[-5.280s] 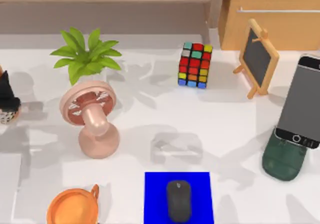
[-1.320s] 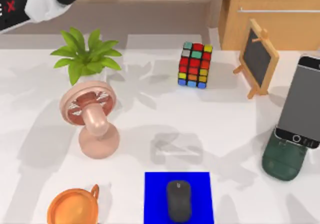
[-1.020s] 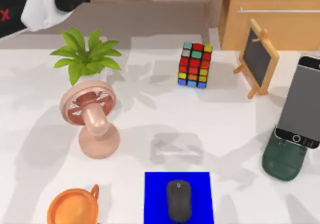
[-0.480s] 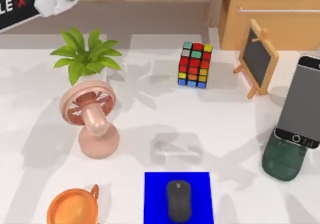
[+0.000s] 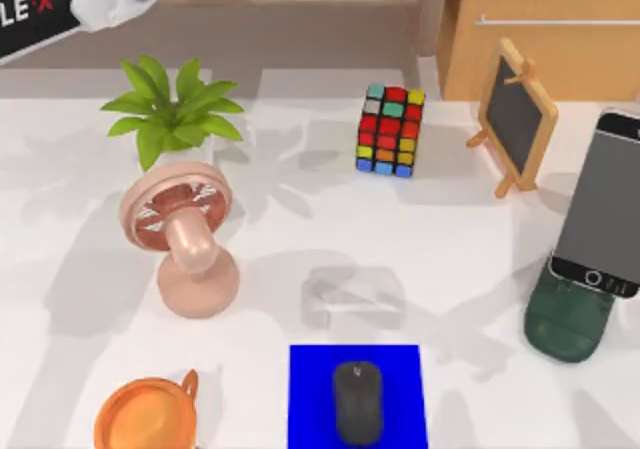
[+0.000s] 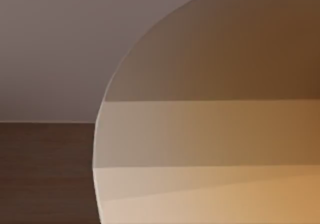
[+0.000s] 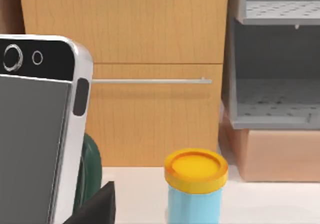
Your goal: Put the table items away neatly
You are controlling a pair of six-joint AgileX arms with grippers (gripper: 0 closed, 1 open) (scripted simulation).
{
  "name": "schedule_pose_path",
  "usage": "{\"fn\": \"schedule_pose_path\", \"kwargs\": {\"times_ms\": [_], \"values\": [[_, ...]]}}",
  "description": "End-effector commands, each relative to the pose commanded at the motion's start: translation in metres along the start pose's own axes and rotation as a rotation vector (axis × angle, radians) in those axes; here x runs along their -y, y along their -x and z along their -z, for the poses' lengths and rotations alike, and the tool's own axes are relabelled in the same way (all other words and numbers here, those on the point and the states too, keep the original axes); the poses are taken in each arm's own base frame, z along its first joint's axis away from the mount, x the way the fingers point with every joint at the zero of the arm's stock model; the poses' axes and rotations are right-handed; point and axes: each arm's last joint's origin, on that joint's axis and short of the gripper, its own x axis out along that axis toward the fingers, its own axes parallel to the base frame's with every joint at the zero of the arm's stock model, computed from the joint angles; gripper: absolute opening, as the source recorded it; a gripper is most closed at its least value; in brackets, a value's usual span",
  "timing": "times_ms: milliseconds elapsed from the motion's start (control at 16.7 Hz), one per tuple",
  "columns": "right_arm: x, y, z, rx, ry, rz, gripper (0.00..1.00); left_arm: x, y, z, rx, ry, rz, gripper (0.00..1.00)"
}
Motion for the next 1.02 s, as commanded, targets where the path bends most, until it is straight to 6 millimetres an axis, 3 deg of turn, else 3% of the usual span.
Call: {"fn": "schedule_pose_path", "kwargs": {"times_ms": [660,1020], "values": [[0.0,0.0,0.0,0.0,0.0,0.0,1.0,0.0,0.0,0.0,0.0,0.0,0.0,0.98],[0.0,0.0,0.0,0.0,0.0,0.0,1.0,0.0,0.0,0.0,0.0,0.0,0.0,1.0]]}}
